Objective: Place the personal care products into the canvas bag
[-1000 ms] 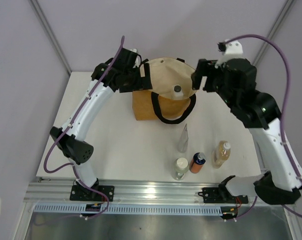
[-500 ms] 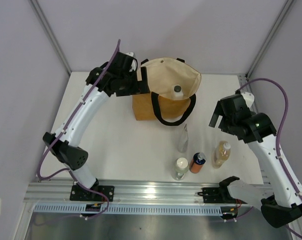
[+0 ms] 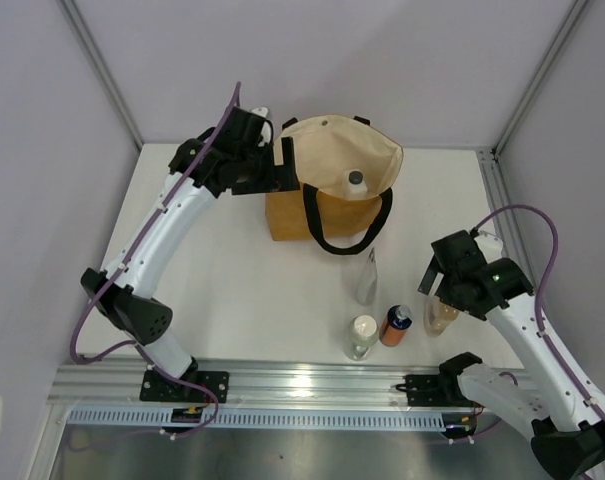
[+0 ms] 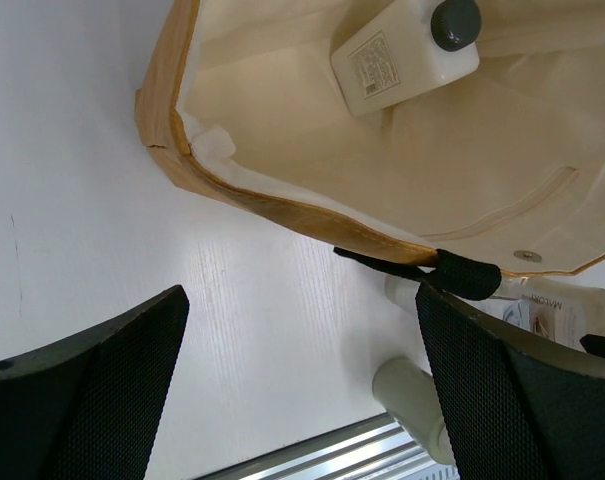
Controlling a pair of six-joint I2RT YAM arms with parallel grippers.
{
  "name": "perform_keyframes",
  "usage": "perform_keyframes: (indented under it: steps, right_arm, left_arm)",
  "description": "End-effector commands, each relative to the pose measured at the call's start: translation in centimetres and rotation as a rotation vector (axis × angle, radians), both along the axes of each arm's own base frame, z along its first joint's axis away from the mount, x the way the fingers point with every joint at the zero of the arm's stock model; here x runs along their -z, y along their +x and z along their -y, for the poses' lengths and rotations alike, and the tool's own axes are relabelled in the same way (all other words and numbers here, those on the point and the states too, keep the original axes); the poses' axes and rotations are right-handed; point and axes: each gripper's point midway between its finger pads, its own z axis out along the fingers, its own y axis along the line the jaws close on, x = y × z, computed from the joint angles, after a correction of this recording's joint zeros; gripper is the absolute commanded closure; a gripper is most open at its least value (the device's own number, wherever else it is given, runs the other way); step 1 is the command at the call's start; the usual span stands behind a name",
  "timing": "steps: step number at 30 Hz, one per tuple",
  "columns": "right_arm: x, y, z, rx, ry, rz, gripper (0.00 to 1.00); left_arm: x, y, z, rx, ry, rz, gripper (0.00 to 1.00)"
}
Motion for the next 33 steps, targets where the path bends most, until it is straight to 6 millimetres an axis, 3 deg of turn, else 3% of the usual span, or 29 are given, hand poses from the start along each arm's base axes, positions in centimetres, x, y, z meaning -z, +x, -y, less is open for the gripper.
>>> perform_keyframes:
  steps: [1, 8, 17, 20, 23, 24, 25, 26, 29, 33]
  right_arm:
    - [0.9, 0.3, 0.1, 0.017, -0.016, -0.002, 0.01]
    - [2.4, 1.2, 0.1, 0.024, 0.000, -0.017, 0.01]
    - [4.4, 2.9, -0.7, 0.003, 0.041, -0.049, 0.11]
    - [4.6, 2.9, -0.7, 0.004, 0.040, -0.059, 0.18]
    - [4.2, 2.6, -0.7, -0.001, 0.048, -0.047, 0.30]
    - [4.1, 2.5, -0.8, -0.005, 0.054, -0.046, 0.46]
    - [4.0, 2.4, -0.7, -0.007, 0.053, -0.048, 0.55]
    - [3.5, 2.5, -0.7, -0.009, 0.056, -0.037, 0.72]
    - [2.3, 3.1, -0.3, -0.003, 0.032, -0.012, 1.00]
    - [-3.1, 6.6, -0.3, -0.039, -0.012, 0.104, 1.00]
  left_arm:
    - [-2.1, 0.0, -0.1, 0.022, -0.031, 0.063, 0.01]
    - [-2.0, 0.3, 0.0, 0.025, -0.029, 0.069, 0.01]
    - [-2.0, 0.4, 0.1, 0.037, -0.045, 0.060, 0.01]
    - [-2.0, 0.4, 0.0, 0.035, -0.045, 0.062, 0.01]
    - [-2.1, 0.4, 0.0, 0.036, -0.044, 0.064, 0.01]
    - [-2.0, 0.4, -0.1, 0.034, -0.042, 0.064, 0.01]
    - [-2.0, 0.4, 0.0, 0.035, -0.044, 0.064, 0.01]
    - [-2.1, 0.5, 0.0, 0.034, -0.044, 0.068, 0.01]
    - [-2.0, 0.6, 0.0, 0.030, -0.043, 0.067, 0.01]
    - [-1.5, 0.6, -0.2, 0.022, -0.029, 0.057, 0.01]
